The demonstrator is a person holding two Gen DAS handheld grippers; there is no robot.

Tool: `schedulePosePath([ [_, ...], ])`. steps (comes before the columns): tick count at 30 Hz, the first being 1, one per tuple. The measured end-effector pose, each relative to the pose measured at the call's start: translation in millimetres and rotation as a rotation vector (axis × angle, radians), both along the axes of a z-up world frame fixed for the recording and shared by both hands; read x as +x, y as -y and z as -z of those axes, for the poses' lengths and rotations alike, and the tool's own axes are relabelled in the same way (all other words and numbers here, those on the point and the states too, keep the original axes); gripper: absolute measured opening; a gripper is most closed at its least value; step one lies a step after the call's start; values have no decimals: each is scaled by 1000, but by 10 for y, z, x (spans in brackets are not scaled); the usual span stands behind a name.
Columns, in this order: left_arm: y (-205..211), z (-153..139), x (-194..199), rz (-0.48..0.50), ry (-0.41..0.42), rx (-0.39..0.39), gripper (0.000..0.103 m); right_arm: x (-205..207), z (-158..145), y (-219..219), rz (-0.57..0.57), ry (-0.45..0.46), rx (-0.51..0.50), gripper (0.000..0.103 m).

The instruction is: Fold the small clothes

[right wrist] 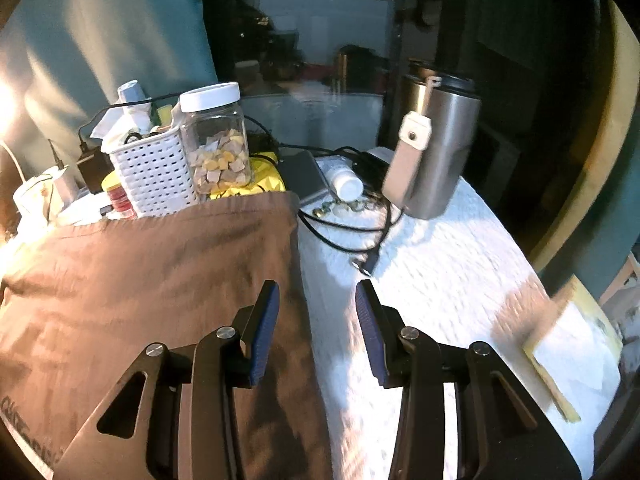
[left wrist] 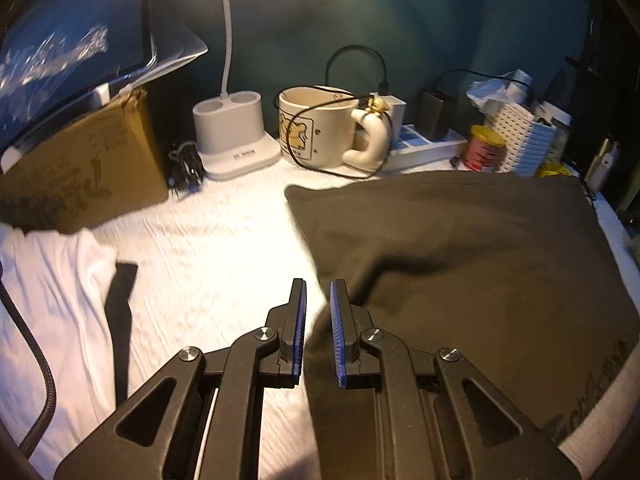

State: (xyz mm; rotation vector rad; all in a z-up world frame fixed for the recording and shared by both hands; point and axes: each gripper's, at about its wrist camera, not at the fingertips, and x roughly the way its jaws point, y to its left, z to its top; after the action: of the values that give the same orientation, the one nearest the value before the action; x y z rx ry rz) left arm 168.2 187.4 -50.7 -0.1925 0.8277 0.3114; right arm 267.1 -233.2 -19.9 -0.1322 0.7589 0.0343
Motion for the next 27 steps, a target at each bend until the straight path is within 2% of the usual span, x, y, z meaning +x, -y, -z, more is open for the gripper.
schedulePosePath([
  [4, 89, 11, -133, 12, 4, -14, 13, -227, -6, 97, 14, -2, 7, 42],
  [5, 112, 19, -164, 14, 5, -20, 21, -290, 0, 124, 17, -5, 9, 42],
  [6, 139, 27, -204, 16, 10, -28, 34, -341, 7, 147, 20, -8, 10, 42],
  [8, 178, 37, -267, 20, 22, -40, 41, -453, 30, 192, 27, -14, 13, 42],
  [15, 319, 119, -454, 41, 7, -58, 41, -845, 172, 357, 60, -38, 43, 42],
  [22, 355, 194, -654, 44, -23, -60, 41, -1251, 323, 452, 63, -75, 129, 42],
  [27, 346, 220, -870, 33, -18, -90, 41, -1461, 425, 512, 67, -98, 202, 42],
])
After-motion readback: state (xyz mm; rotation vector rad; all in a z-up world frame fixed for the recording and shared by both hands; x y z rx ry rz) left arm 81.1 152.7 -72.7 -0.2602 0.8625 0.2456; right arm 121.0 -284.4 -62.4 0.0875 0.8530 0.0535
